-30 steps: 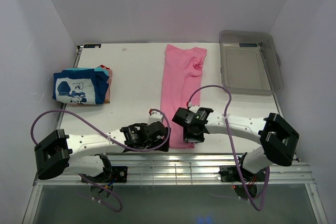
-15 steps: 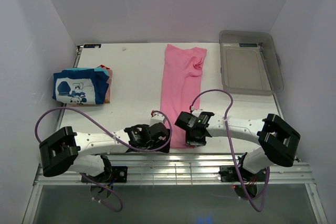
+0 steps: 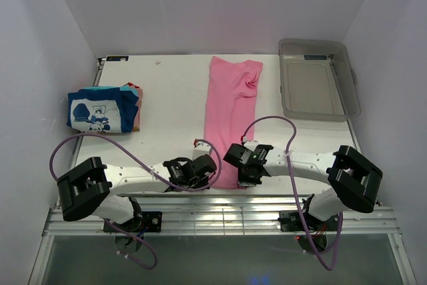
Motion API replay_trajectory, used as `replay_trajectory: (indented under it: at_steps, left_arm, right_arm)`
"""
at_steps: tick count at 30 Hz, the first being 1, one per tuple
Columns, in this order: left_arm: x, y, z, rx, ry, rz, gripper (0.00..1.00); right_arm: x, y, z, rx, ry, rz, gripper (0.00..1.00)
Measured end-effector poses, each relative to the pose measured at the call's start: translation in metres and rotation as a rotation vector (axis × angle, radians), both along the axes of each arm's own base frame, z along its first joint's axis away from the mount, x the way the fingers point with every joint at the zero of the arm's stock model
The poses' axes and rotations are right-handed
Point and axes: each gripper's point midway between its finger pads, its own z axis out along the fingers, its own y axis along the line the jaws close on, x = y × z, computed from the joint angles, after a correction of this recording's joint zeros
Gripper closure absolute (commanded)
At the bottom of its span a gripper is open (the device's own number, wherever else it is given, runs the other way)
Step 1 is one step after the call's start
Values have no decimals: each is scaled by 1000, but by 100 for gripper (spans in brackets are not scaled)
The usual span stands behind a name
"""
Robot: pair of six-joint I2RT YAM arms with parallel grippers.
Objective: Fold and stack the t-shirts
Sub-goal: Grab the bottom of the folded rectangular tshirt with both arms, then fold the folded rectangular tshirt in 1/3 of the way
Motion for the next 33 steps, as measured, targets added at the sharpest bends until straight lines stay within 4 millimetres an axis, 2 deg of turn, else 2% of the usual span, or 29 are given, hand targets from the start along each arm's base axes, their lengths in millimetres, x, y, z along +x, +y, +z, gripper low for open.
replay_trajectory:
  at_steps: [7, 12, 15, 17, 20, 24, 27, 30, 33]
  left_arm:
    - [-1, -8, 1, -44, 13, 4, 100]
    - [-18, 0, 2, -72, 60, 6, 100]
    - [-36, 10, 3, -57, 116, -8, 100]
    - [-43, 16, 5, -35, 143, -10, 100]
    - [-43, 17, 18, -10, 150, -5, 100]
    - [-20, 7, 47, -11, 110, 30, 100]
    - [8, -4, 63, -28, 75, 56, 100]
    - [39, -7, 65, -37, 53, 88, 100]
    - [68, -5, 59, -30, 51, 107, 100]
  right_arm:
    - [-11, 5, 0, 16, -16, 39, 92]
    - [-45, 14, -1, -1, 13, 120, 92]
    - [-62, 9, -3, -69, 41, 147, 92]
    - [-63, 8, 4, -100, 37, 139, 92]
    - [-53, 14, 23, -101, -2, 108, 92]
    - [-28, 4, 52, -105, -68, 34, 92]
    - [-3, -1, 66, -98, -114, -31, 92]
    - [17, -6, 68, -102, -141, -65, 92]
    - [37, -12, 66, -113, -157, -80, 92]
